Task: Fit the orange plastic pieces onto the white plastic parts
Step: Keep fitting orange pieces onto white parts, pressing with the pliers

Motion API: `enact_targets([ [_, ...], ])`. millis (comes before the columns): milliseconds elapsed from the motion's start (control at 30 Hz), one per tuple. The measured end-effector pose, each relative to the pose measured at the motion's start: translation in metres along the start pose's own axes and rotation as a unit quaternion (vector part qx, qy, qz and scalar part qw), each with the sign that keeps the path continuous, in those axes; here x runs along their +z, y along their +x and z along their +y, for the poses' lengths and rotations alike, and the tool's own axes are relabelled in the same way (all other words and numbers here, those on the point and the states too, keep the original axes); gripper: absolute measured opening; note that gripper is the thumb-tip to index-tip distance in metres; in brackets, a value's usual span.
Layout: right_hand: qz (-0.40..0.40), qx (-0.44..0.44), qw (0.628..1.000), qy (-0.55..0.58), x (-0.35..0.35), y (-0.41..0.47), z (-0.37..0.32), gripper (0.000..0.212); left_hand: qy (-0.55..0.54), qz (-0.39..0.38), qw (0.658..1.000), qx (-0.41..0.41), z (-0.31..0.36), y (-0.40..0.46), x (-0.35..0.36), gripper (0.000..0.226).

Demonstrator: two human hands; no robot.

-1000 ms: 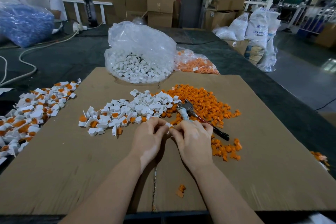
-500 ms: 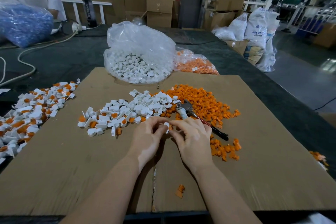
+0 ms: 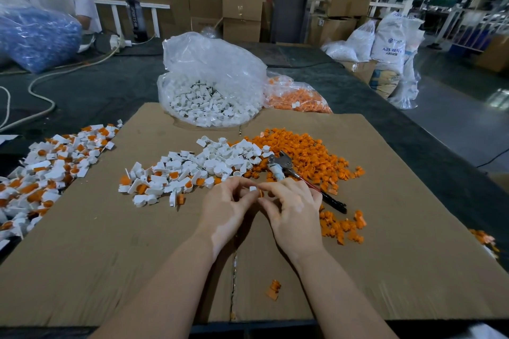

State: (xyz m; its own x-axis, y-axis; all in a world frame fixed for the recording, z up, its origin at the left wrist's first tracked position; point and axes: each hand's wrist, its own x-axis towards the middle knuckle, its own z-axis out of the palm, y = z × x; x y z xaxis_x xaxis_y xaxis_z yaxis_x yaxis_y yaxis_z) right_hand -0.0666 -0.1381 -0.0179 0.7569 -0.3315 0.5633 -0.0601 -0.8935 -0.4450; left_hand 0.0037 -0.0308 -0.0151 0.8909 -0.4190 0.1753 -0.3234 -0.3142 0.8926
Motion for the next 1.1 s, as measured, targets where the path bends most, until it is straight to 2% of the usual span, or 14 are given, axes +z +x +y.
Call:
enact_targets([
  [100, 0.023, -0.003, 1.000, -0.019, 0.000, 0.000, 0.000, 0.025, -0.018, -0.002, 1.000, -0.014, 0.001, 0.002, 0.001, 0.007],
  [200, 0.078, 0.042, 0.988, -0.123, -0.002, 0.003, 0.001, 0.030, -0.058, 0.008, 0.997, -0.042, 0.003, 0.005, 0.003, 0.009],
  [233, 0.069, 0.076, 0.982, -0.159, -0.005, 0.006, 0.001, 0.031, -0.075, 0.013, 0.996, -0.053, 0.003, 0.006, 0.004, 0.010],
  [267, 0.027, 0.119, 0.974, -0.191, -0.009, 0.010, 0.001, 0.034, -0.088, 0.019, 0.994, -0.063, 0.004, 0.006, 0.005, 0.011],
  [333, -0.094, 0.195, 0.948, -0.235, -0.014, 0.017, 0.005, 0.045, -0.099, 0.028, 0.992, -0.075, 0.004, 0.008, 0.007, 0.008],
  [400, -0.161, 0.223, 0.932, -0.237, -0.014, 0.023, 0.010, 0.052, -0.105, 0.031, 0.991, -0.082, 0.005, 0.010, 0.007, 0.005],
  [467, -0.188, 0.240, 0.926, -0.224, -0.015, 0.030, 0.010, 0.055, -0.115, 0.031, 0.989, -0.087, 0.007, 0.011, 0.007, 0.005],
  [600, -0.221, 0.279, 0.913, -0.200, -0.016, 0.041, 0.008, 0.057, -0.146, 0.034, 0.983, -0.105, 0.011, 0.011, 0.005, 0.004],
  [733, -0.210, 0.297, 0.915, -0.176, -0.013, 0.043, 0.009, 0.055, -0.165, 0.036, 0.978, -0.120, 0.011, 0.011, 0.004, 0.011],
  [1100, -0.219, 0.287, 0.904, -0.228, -0.013, 0.040, 0.014, 0.059, -0.152, 0.041, 0.979, -0.126, 0.010, 0.012, 0.003, 0.012],
])
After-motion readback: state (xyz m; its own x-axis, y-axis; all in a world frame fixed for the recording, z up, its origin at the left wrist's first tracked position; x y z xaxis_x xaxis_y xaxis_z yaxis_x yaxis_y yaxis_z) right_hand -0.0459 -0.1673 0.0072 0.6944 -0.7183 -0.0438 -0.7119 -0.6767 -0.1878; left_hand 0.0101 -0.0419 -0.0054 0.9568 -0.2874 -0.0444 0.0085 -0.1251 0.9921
